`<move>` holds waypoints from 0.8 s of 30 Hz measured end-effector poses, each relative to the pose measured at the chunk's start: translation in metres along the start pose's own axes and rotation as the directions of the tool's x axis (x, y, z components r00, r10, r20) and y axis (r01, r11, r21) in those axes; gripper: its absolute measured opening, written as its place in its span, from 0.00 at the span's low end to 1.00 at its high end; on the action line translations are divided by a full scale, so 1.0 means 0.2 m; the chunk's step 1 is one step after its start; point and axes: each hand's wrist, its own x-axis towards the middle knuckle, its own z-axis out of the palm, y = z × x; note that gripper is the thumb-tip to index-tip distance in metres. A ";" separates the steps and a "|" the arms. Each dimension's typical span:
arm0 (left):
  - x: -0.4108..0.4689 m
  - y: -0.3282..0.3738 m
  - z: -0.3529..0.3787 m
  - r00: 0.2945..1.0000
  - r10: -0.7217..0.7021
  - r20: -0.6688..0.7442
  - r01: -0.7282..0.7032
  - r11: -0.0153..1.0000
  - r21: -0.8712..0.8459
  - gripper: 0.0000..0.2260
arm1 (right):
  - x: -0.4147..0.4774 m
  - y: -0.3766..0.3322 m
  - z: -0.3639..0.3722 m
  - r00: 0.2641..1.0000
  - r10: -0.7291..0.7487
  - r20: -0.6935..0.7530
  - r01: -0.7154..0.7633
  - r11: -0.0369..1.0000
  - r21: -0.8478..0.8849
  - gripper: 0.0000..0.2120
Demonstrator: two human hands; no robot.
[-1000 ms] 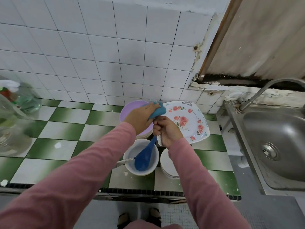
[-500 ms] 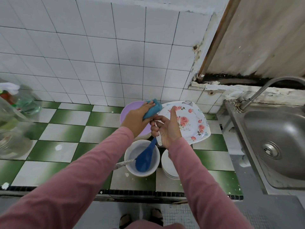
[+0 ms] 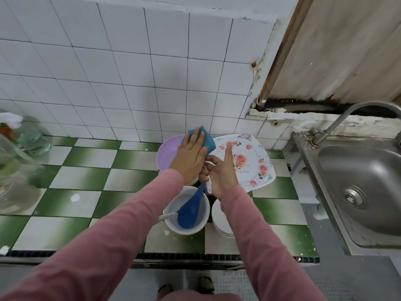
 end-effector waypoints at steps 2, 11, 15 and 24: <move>0.00 0.01 0.02 0.999 -0.043 -0.011 0.043 0.999 0.003 0.25 | 0.00 -0.01 0.00 1.000 -0.005 -0.010 0.005 0.999 -0.049 0.40; 0.07 0.10 -0.07 0.978 -0.188 -0.095 0.183 0.981 -0.067 0.28 | -0.03 -0.02 0.01 1.000 -0.022 0.006 0.022 0.996 -0.083 0.39; 0.05 0.10 -0.06 0.993 -0.103 -0.049 0.102 0.994 -0.032 0.28 | -0.02 -0.05 0.01 0.999 -0.035 -0.004 0.035 0.997 -0.075 0.39; 0.06 0.12 -0.07 0.983 -0.133 -0.127 0.100 0.966 -0.237 0.27 | -0.04 -0.06 0.01 0.999 -0.046 0.020 0.047 0.996 -0.074 0.39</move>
